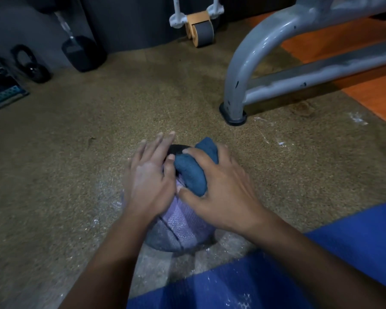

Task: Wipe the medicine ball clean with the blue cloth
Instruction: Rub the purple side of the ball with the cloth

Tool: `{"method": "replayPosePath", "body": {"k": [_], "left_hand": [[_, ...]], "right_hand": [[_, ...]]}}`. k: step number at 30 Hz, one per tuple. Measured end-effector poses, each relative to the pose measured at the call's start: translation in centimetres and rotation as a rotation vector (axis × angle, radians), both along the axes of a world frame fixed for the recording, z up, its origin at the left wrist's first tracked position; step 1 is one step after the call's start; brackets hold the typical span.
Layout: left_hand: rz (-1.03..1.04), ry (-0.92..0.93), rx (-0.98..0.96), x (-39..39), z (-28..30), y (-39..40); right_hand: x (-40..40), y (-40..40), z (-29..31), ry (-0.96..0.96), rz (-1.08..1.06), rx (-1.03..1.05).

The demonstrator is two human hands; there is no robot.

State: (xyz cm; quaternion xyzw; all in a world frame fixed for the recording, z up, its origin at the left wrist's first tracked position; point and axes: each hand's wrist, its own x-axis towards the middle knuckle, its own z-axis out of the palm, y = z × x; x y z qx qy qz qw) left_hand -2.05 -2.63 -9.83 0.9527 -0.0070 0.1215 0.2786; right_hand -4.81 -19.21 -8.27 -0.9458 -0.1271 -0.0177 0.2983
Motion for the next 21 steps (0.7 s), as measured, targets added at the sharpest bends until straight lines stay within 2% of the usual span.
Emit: {"method": "replayPosePath", "body": {"k": [2, 6, 8, 13, 16, 19, 21], "left_hand": [[-0.031, 0.006, -0.052, 0.7, -0.1, 0.3], [0.018, -0.019, -0.083, 0.8, -0.1, 0.1], [0.022, -0.024, -0.091, 0.8, -0.3, 0.2], [0.092, -0.026, -0.099, 0.7, -0.9, 0.4], [0.116, -0.033, -0.112, 0.8, -0.9, 0.3], [0.111, -0.027, -0.124, 0.7, -0.9, 0.2], [0.109, -0.022, -0.154, 0.4, -0.7, 0.2]], "right_hand": [[0.1, 0.2, -0.4, 0.036, -0.001, 0.035], [1.2, 1.0, -1.0, -0.116, -0.038, 0.087], [2.3, 1.2, -1.1, -0.129, -0.041, 0.114], [6.3, -0.1, -2.0, 0.094, -0.150, 0.285], [2.9, -0.6, -2.1, 0.019, -0.154, 0.199], [-1.8, 0.3, -1.1, -0.114, -0.062, 0.127], [-1.8, 0.7, -0.9, -0.173, -0.015, 0.086]]}}
